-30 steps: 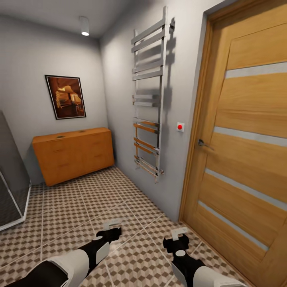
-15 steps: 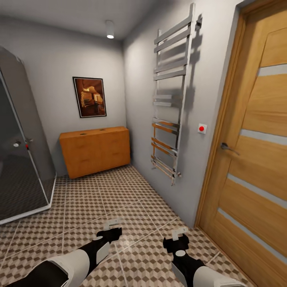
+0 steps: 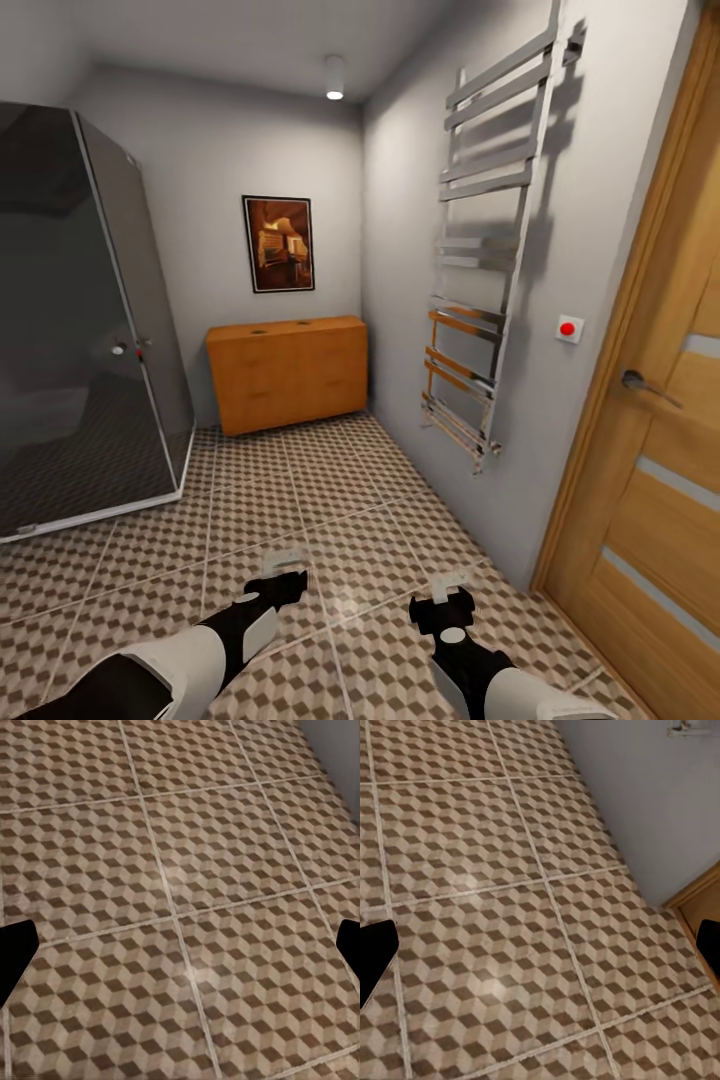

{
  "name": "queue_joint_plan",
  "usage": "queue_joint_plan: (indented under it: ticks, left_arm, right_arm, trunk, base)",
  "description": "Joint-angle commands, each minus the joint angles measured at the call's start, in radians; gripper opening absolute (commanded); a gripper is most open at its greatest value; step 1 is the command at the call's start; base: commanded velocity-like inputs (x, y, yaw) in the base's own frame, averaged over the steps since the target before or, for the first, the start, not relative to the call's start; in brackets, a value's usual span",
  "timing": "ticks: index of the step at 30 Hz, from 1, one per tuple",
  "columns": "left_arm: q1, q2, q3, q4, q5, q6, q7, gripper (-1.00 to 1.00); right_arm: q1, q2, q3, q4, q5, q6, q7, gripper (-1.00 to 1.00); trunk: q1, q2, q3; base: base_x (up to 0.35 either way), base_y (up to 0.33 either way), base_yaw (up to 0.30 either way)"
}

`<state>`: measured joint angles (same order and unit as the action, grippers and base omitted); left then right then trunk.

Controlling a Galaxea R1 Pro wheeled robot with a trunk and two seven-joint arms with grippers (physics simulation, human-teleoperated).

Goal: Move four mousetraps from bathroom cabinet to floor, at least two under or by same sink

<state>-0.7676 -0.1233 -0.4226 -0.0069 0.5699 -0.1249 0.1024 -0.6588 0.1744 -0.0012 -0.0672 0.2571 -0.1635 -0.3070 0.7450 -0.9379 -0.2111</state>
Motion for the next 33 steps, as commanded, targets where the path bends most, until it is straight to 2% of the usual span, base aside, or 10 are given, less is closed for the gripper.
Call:
queue_joint_plan:
  ticks: [1,20,33]
  left_arm:
    - [-0.001,-0.001,-0.008,0.001,0.007,-0.003,0.003,1.0]
    - [-0.001,-0.002,-0.008,0.001,0.007,-0.001,0.003,1.0]
    - [-0.001,0.0,-0.008,0.001,0.008,0.005,0.002,1.0]
  right_arm:
    - [-0.001,0.0,0.0,0.001,0.005,-0.002,-0.005,1.0]
    - [-0.001,0.0,0.0,0.002,0.005,-0.002,-0.004,1.0]
    - [-0.001,0.0,-0.002,0.0,0.006,-0.001,0.01,1.0]
  trunk:
    - [0.0,-0.001,-0.001]
    - [0.0,-0.001,-0.001]
    - [0.0,-0.001,-0.001]
  base:
    - [0.0,0.0,0.3]
    - [0.013,0.0,0.296]
    - [0.298,0.0,0.032]
